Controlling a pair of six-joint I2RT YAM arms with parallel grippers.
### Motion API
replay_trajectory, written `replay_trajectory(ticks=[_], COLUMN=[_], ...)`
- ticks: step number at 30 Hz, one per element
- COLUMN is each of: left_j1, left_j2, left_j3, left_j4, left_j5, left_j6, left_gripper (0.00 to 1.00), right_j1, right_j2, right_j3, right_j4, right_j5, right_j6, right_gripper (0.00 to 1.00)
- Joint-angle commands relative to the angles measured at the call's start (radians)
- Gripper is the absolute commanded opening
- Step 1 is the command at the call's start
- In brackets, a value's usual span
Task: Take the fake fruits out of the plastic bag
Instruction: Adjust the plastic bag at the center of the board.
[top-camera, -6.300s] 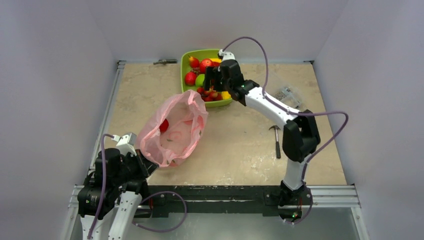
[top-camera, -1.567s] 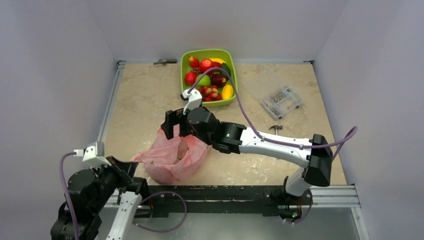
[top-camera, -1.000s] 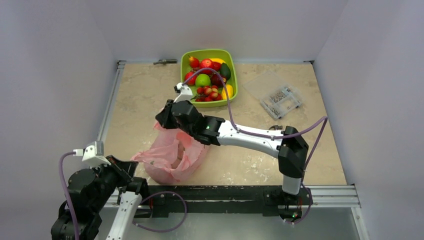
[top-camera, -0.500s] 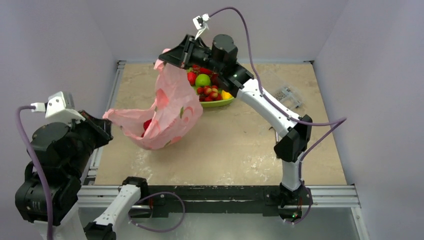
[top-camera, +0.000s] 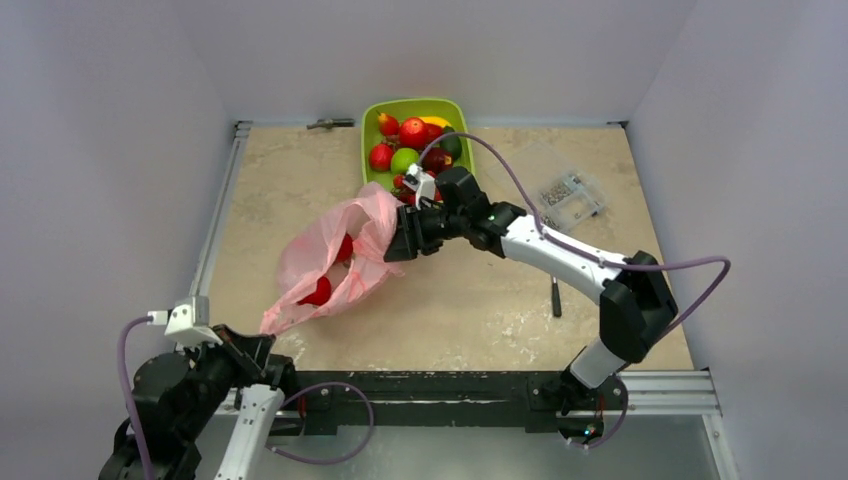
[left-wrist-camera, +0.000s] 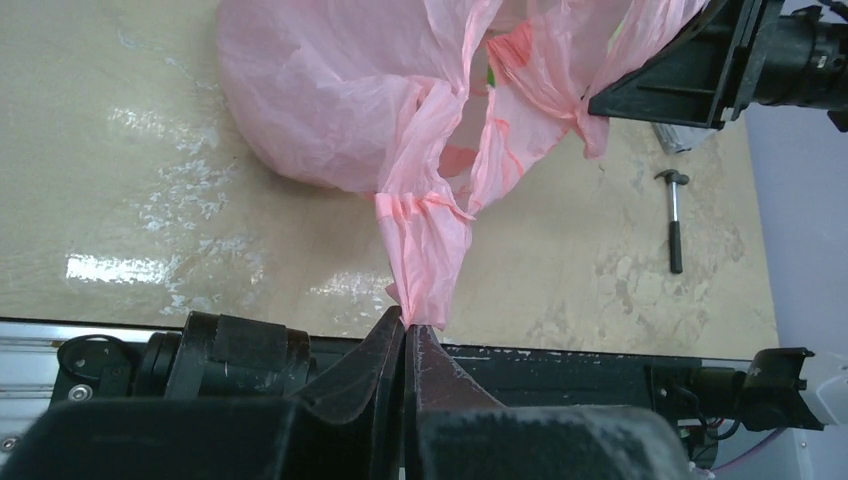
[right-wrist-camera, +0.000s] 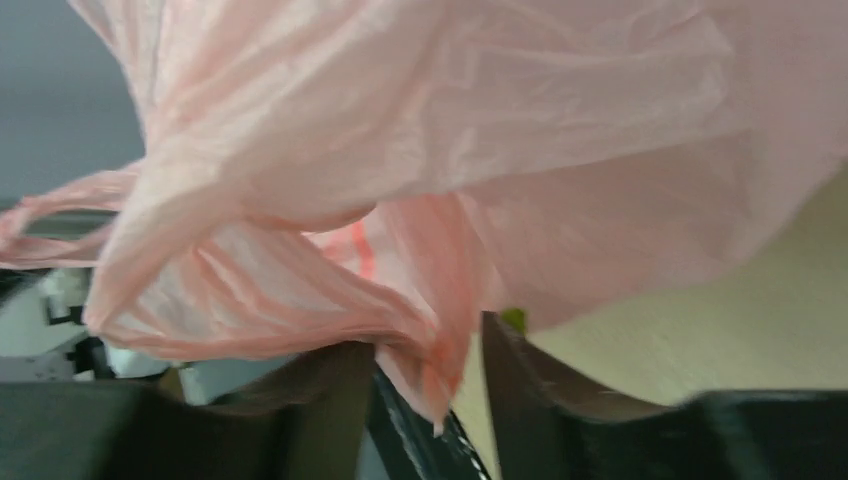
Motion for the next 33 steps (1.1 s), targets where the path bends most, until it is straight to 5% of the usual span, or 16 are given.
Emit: replay_trajectory(ticks=[1,4,9,14,25,29,33], left_j1=[0.003,0.002,0.003,0.003,0.001,-0.030,-0.196], left_j2=[-0.068,-0.066,0.010,0.118,0.477,0.504,0.541], left_j3=[-0.002,0.013,0.118,0.257,0.225,0.163,0.156], left_j4=[-0.012,-0.020,-0.049,0.003,0.211,0.222,0.145], left_j5=[0.071,0.117,0.105,0.064,0.342,0.279,0.047], left_j6=[-0.002,0.034,0.100,0.113,0.205,0.258,0.283], left_gripper=[0.00,0.06,0.64,0.96,1.00,1.00,1.00], right_j1=[0.012,0.039,0.101,0.189,0.346,0.358,0.368], right_j2=[-0.202,-0.306,-0.410,-0.445,-0.425,-0.358,-0.303], right_j3=[0.000,-0.014,-0.019,-0.068,-0.155,-0.131,-0.118], right_j4=[-0.126,-0.201,-0.268,-0.187,0.072,0.074,0.098], right_j5=[0.181,0.334,0.481,0.616,0.912,0.951,0.931], right_j6=[-0.194,-0.225,-0.240,-0.132,0.160,0.188,0.184], right_gripper=[0.59,0.80,0.93,0.99,0.99,0.99,0.99])
